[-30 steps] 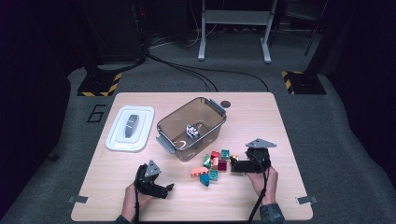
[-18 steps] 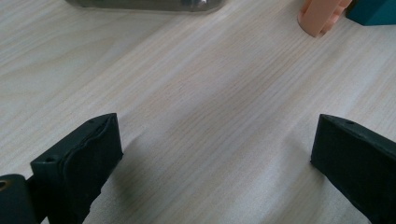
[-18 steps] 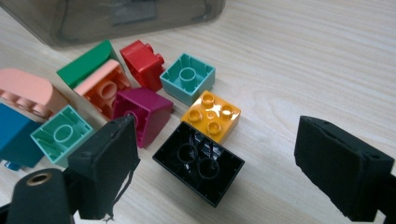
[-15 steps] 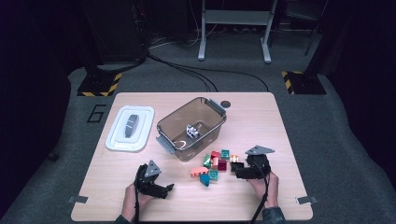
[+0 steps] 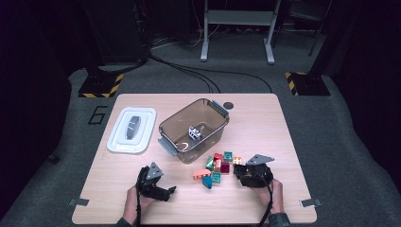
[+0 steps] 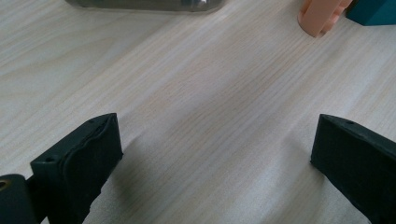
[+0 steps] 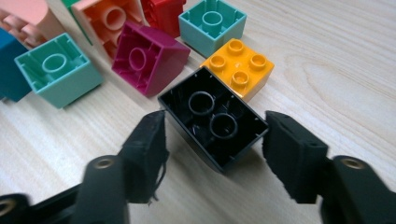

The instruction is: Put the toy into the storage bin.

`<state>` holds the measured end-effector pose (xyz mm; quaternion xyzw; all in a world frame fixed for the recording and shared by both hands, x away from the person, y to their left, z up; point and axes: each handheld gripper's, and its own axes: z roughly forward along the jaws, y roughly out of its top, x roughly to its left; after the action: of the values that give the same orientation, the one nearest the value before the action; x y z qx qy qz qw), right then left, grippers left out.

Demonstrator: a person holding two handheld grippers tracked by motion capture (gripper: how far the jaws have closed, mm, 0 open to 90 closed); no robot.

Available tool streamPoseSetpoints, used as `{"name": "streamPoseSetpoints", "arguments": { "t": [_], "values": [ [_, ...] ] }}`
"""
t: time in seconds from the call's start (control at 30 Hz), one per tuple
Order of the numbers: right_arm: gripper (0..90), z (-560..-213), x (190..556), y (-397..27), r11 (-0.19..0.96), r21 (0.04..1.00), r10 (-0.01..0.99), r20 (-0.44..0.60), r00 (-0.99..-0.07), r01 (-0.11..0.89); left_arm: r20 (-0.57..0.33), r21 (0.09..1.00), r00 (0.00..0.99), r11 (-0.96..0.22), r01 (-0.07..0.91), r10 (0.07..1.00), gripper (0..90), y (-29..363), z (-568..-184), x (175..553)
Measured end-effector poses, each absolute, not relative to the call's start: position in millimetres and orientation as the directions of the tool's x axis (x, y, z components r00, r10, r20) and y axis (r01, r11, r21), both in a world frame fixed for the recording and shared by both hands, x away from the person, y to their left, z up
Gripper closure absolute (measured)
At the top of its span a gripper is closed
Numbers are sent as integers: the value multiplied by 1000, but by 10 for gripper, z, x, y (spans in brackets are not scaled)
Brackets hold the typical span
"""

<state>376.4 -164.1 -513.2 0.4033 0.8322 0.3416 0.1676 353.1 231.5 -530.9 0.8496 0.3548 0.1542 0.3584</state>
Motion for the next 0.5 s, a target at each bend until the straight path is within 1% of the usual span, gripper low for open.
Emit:
{"name": "streamPoseSetpoints", "arguments": {
  "t": [0.13, 0.17, 0.33, 0.4, 0.5],
  "values": [
    [479, -5111, 3708, -1629, 451, 708, 779, -16, -627, 544, 12, 716, 704, -498, 489, 710, 17, 2317, -5307, 3538],
    [526, -5099, 3678, -1620, 454, 706, 779, -18, -627, 543, 12, 716, 704, -498, 489, 710, 17, 2317, -5307, 3537],
    [531, -5093, 3644, -1576, 478, 708, 763, -41, -645, 519, 12, 716, 704, -497, 490, 710, 17, 2317, -5307, 3537],
    [513, -5091, 3663, -1557, 468, 712, 769, -36, -639, 523, 12, 716, 704, -498, 489, 710, 17, 2317, -5307, 3538],
    [530, -5108, 3694, -1533, 466, 714, 769, -36, -638, 522, 12, 716, 705, -498, 489, 710, 17, 2317, -5307, 3537]
  ]
}}
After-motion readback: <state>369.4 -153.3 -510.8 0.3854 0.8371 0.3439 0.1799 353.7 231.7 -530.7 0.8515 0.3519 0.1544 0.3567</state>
